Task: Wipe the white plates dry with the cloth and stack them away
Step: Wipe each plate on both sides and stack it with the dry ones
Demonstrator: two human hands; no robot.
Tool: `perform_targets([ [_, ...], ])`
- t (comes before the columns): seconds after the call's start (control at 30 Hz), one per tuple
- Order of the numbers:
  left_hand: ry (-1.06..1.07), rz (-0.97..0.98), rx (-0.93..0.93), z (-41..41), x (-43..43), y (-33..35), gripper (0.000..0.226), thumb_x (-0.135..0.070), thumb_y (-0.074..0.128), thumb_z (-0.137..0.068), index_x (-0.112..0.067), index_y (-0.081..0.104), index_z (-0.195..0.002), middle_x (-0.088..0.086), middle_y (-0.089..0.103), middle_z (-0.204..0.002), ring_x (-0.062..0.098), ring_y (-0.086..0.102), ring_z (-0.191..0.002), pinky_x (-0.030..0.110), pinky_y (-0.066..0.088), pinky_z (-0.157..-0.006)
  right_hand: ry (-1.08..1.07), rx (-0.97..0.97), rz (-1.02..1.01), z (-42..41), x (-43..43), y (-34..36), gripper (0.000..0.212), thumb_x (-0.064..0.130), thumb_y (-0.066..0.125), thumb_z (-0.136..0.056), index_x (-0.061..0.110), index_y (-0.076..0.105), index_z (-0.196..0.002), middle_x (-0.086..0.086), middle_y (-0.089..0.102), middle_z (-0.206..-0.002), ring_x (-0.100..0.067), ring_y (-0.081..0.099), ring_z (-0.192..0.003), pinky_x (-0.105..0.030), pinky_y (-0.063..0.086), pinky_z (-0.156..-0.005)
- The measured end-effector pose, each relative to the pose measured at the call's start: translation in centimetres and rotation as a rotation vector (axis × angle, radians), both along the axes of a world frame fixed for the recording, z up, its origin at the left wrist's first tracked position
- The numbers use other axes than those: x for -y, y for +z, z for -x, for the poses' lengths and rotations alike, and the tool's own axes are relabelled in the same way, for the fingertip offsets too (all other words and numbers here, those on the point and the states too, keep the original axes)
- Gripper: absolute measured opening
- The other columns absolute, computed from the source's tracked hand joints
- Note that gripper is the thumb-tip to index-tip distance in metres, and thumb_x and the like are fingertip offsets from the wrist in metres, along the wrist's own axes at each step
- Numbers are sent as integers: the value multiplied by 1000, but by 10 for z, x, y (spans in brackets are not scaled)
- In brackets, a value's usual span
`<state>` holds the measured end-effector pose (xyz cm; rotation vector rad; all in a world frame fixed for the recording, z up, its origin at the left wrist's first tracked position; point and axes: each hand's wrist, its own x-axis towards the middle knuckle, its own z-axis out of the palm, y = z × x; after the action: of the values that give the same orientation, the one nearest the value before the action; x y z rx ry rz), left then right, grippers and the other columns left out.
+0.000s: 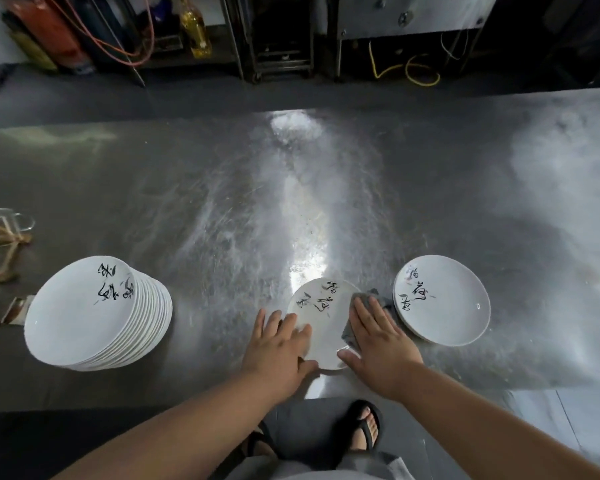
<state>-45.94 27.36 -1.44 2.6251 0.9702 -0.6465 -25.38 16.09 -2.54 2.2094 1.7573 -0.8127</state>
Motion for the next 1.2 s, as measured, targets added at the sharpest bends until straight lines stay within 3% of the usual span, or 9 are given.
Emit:
perform_targets([
  [0.1, -103, 28, 89, 0, -16, -3, 49, -58, 37, -106, -44, 35, -153, -8, -25, -170, 25, -21, -159, 49, -23, -124, 130, 21, -48, -25, -30, -5, 97, 79, 14, -96, 18, -20, -163, 6, -28, -170, -19, -35, -153, -45, -3, -131],
  [0.23, -31, 69, -6, -3, -32, -15, 73, -66, 31, -104, -49, -9, -162, -12, -36, -165, 21, -32, -154, 49, -22, -124, 151, 26, -23, -27, -46, -8, 98, 82, 11, -94, 21, -19, -164, 8, -28, -170, -17, -33, -153, -47, 2, -131],
  [0.5, 32, 58, -34, -2, -33, -21, 77, -73, 29, -100, -51, -14, -160, -19, -37, -163, 25, -22, -158, 56, -19, -124, -85, -25, 84, 26, 29, 7, 100, 81, -9, -79, 18, -33, -154, 4, -44, -160, -18, -46, -146, -41, -9, -130],
  [0.67, 61, 93, -47, -3, -31, -19, 76, -74, 28, -100, -53, -16, -159, -17, -39, -162, 30, -24, -157, 58, -19, -124, -22, 14, 32, -8, -38, 0, 90, 74, 13, -101, 18, -32, -154, 0, -38, -165, -24, -36, -152, -46, -3, -131],
  [0.87, 142, 98, -40, -2, -24, -20, 75, -75, 30, -99, -56, -13, -158, -22, -37, -163, 31, -24, -157, 64, -21, -120, -87, 4, 31, 10, -11, -11, 96, 77, 16, -97, 18, -33, -155, 3, -47, -159, -26, -38, -150, -45, -3, -130],
  [0.93, 147, 98, -52, -3, -24, -21, 75, -75, 30, -99, -56, -14, -158, -22, -37, -162, 31, -23, -157, 65, -22, -120, -69, 5, -16, 18, 27, -14, 97, 75, 24, -96, 17, -17, -162, -1, -31, -168, -31, -20, -158, -48, 7, -130],
  [1.03, 162, 86, -65, -5, -21, -19, 77, -76, 30, -99, -54, -13, -159, -19, -35, -164, 33, -20, -158, 66, -22, -119, -26, 14, -213, 8, 56, -15, 88, 46, 74, -80, 14, 44, -156, -5, 34, -166, -35, 52, -138, -45, 51, -107],
  [1.1, 166, 86, -58, -7, -18, -13, 79, -76, 32, -99, -51, -10, -161, -15, -32, -166, 34, -17, -159, 65, -21, -119, -31, -31, -322, -1, 52, -12, 75, 15, 84, -64, 19, 62, -136, -2, 53, -149, -30, 65, -111, -38, 58, -93],
  [1.2, 210, 113, -7, -11, -17, -5, 79, -75, 39, -97, -45, 10, -164, -13, -14, -172, 32, -5, -160, 60, -16, -124, -152, -164, -357, -8, 26, 10, 25, 11, 71, -86, 25, 70, -107, 7, 66, -118, -25, 66, -97, -30, 53, -86],
])
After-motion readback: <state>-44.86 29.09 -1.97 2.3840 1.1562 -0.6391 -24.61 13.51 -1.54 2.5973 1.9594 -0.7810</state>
